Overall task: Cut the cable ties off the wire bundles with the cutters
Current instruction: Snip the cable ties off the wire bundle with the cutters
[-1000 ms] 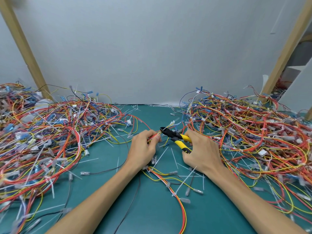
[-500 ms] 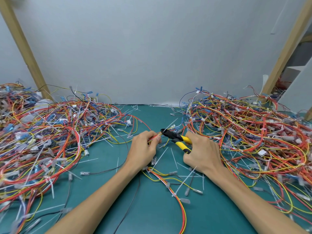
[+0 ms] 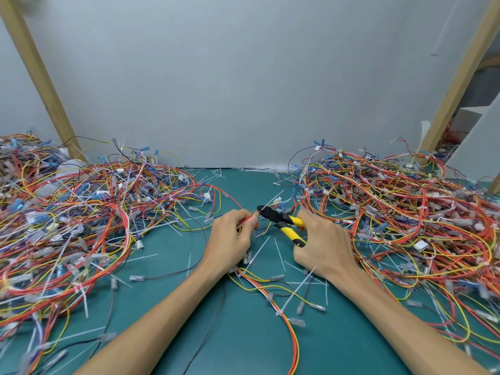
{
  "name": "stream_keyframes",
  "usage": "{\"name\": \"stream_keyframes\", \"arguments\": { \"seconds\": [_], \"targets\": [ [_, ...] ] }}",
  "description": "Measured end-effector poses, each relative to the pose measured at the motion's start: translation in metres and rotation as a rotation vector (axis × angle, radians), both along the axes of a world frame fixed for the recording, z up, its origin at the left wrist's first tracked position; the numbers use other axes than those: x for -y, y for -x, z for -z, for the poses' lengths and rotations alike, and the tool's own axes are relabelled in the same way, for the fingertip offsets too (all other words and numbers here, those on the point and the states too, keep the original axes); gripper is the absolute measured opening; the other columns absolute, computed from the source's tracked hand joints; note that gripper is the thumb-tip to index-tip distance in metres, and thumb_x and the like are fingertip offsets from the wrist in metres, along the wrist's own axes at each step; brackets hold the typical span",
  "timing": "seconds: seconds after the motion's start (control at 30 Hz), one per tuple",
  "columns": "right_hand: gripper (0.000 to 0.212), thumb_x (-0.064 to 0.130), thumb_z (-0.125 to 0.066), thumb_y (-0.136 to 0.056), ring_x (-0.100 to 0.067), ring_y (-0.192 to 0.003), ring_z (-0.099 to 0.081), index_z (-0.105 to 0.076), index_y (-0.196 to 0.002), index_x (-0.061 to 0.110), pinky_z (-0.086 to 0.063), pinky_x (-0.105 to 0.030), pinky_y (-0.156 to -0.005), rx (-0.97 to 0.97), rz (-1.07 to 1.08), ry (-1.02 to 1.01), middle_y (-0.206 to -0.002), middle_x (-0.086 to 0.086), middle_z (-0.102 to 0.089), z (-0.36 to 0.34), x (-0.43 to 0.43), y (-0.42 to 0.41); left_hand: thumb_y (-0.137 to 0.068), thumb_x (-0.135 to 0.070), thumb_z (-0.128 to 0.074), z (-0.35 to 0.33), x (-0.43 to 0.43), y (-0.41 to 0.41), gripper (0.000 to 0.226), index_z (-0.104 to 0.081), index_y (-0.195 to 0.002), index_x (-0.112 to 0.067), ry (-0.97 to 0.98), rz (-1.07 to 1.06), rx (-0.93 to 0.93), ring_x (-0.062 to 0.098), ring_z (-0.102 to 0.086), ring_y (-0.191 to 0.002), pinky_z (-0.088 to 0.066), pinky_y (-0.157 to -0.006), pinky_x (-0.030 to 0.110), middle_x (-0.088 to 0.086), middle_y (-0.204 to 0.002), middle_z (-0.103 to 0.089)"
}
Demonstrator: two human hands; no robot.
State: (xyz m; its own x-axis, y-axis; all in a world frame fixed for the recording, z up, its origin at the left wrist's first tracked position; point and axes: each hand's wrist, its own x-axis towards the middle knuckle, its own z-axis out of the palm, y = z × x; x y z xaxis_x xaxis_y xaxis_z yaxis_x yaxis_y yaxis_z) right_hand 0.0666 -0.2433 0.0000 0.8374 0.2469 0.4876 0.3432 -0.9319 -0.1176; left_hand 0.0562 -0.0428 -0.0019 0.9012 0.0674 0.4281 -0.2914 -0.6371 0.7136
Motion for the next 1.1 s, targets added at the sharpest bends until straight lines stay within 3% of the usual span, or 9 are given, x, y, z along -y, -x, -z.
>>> {"name": "stream_keyframes", "arguments": {
  "seconds": [0.2, 0.33, 0.43, 0.53, 0.73, 0.87, 1.1],
  "targets": [
    [0.029, 0.031, -0.065, -0.069, -0.027, -0.066, -0.055, -0.044, -0.089, 0.028, -0.042, -0.031, -0.052, -0.043, -0.015, -0.058, -0.071, 0.008, -0.055, -0.0009, -0.0014, 0.0007, -0.096, -0.024, -0.056, 0.002, -0.0001, -0.0023, 0.02, -0.07, -0.083, -0.018, 0.002, -0.01, -0.008, 0.002, -0.049, -0.066, -0.03, -0.059, 0.014, -0.003, -0.077, -0.063],
    [0.032, 0.034, -0.064, -0.069, -0.025, -0.061, -0.045, -0.036, -0.082, 0.026, -0.027, -0.029, -0.049, -0.04, 0.005, 0.009, -0.064, 0.01, -0.038, -0.0002, -0.0008, -0.0003, -0.095, -0.024, -0.056, 0.0025, 0.0, -0.0019, 0.02, -0.07, -0.083, -0.018, 0.005, -0.01, 0.001, 0.006, -0.049, -0.066, -0.027, -0.058, 0.018, -0.002, -0.077, -0.063],
    [0.032, 0.036, -0.062, -0.069, -0.025, -0.062, -0.04, -0.034, -0.081, 0.026, -0.021, -0.029, -0.048, -0.03, 0.02, 0.024, -0.065, 0.01, -0.036, -0.0002, -0.0008, -0.0005, -0.095, -0.023, -0.057, 0.0024, -0.0001, -0.002, 0.019, -0.07, -0.082, -0.018, 0.004, -0.007, 0.005, 0.013, -0.049, -0.068, -0.027, -0.061, 0.024, -0.001, -0.076, -0.063],
    [0.033, 0.035, -0.063, -0.068, -0.023, -0.065, -0.04, -0.035, -0.084, 0.027, -0.024, -0.03, -0.05, -0.029, 0.013, 0.008, -0.072, 0.01, -0.042, -0.0007, -0.0015, -0.0005, -0.095, -0.022, -0.057, 0.0026, -0.0004, -0.0025, 0.019, -0.07, -0.082, -0.019, 0.003, -0.003, 0.009, 0.011, -0.048, -0.066, -0.028, -0.061, 0.024, -0.002, -0.076, -0.063],
    [0.027, 0.033, -0.06, -0.067, -0.025, -0.061, -0.046, -0.038, -0.079, 0.025, -0.024, -0.027, -0.047, -0.063, 0.036, 0.045, -0.062, 0.009, -0.045, -0.0014, -0.0004, -0.0008, -0.095, -0.022, -0.057, 0.0023, -0.0004, -0.0015, 0.02, -0.069, -0.079, -0.021, -0.007, 0.01, 0.02, 0.0, -0.049, -0.064, -0.026, -0.058, 0.019, -0.007, -0.07, -0.055],
    [0.024, 0.033, -0.06, -0.066, -0.025, -0.064, -0.051, -0.043, -0.08, 0.023, -0.033, -0.028, -0.051, -0.072, 0.038, 0.031, -0.069, 0.006, -0.058, -0.0021, 0.0001, -0.0008, -0.095, -0.022, -0.056, 0.0028, 0.0, -0.0017, 0.019, -0.07, -0.082, -0.02, -0.014, 0.003, 0.016, 0.006, -0.045, -0.065, -0.025, -0.061, 0.024, -0.007, -0.071, -0.054],
    [0.025, 0.033, -0.059, -0.066, -0.025, -0.058, -0.048, -0.04, -0.079, 0.024, -0.032, -0.028, -0.049, -0.069, 0.029, 0.042, -0.058, 0.009, -0.042, -0.0021, 0.0001, -0.0004, -0.095, -0.023, -0.056, 0.0021, -0.0001, -0.0011, 0.019, -0.07, -0.082, -0.018, -0.011, 0.0, 0.022, 0.005, -0.047, -0.065, -0.026, -0.06, 0.022, -0.01, -0.069, -0.052]
  ]
}}
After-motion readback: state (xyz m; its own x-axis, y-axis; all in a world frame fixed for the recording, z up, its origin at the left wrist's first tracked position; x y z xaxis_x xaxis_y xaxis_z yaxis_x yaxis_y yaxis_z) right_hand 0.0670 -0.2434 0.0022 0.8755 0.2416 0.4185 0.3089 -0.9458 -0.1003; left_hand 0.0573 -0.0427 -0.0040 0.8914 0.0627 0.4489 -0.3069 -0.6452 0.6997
